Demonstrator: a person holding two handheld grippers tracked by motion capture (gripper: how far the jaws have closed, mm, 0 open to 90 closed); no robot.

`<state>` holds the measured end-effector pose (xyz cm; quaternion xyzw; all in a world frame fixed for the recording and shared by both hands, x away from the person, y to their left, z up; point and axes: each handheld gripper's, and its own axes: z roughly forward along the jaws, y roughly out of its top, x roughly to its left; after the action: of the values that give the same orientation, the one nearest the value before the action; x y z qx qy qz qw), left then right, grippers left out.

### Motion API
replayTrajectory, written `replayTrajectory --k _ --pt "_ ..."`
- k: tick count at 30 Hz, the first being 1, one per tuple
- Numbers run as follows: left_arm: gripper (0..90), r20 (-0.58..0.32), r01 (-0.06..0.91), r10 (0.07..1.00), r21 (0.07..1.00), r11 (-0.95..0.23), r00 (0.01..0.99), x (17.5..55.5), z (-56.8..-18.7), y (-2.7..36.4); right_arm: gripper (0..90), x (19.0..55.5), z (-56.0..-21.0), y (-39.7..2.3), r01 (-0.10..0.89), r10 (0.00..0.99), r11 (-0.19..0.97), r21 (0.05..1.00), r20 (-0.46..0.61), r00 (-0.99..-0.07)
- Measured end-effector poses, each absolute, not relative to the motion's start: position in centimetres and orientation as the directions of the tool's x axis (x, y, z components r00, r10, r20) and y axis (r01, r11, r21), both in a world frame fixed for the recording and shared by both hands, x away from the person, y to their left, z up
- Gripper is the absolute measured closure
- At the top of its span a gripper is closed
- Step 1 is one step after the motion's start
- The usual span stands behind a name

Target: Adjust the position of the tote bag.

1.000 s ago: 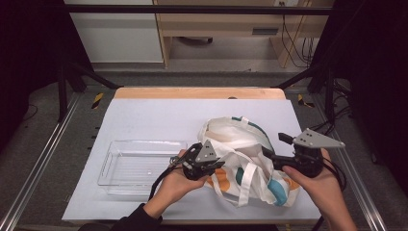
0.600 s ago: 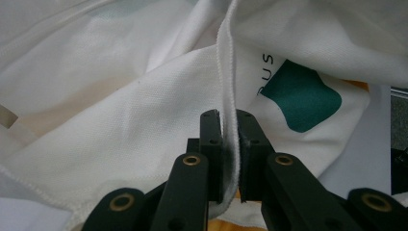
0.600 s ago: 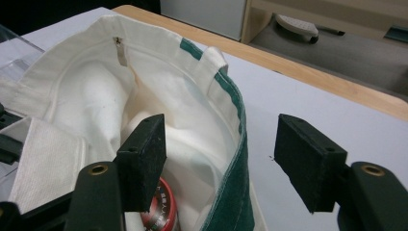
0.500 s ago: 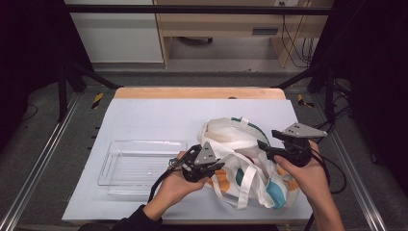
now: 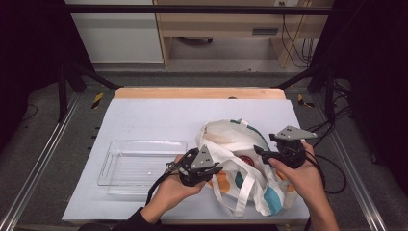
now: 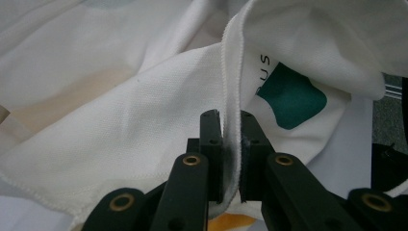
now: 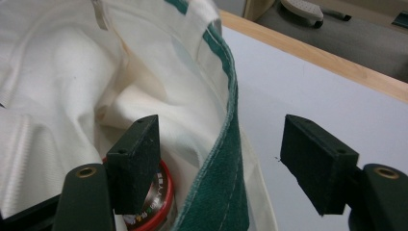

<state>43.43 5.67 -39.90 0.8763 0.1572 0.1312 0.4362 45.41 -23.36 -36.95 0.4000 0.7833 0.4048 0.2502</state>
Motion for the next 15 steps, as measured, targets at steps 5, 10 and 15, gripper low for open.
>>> replayTrajectory --k 5,10,15 --pt "82.5 0.089 0.163 0.387 0.803 -0.573 0.918 43.0 -40.11 5.91 33.1 45.28 -37.44 -23.12 0.432 0.82 0.372 0.821 -0.073 -0.567" --pt "82.5 0.09 0.163 0.387 0.804 -0.572 0.918 42.83 -40.09 5.98 35.6 45.06 -37.58 -23.05 0.434 0.815 0.382 0.816 -0.077 -0.574" --pt "82.3 0.088 0.163 0.384 0.802 -0.575 0.919 42.54 -40.14 6.14 38.4 44.93 -37.77 -23.12 0.44 0.815 0.395 0.807 -0.086 -0.574"
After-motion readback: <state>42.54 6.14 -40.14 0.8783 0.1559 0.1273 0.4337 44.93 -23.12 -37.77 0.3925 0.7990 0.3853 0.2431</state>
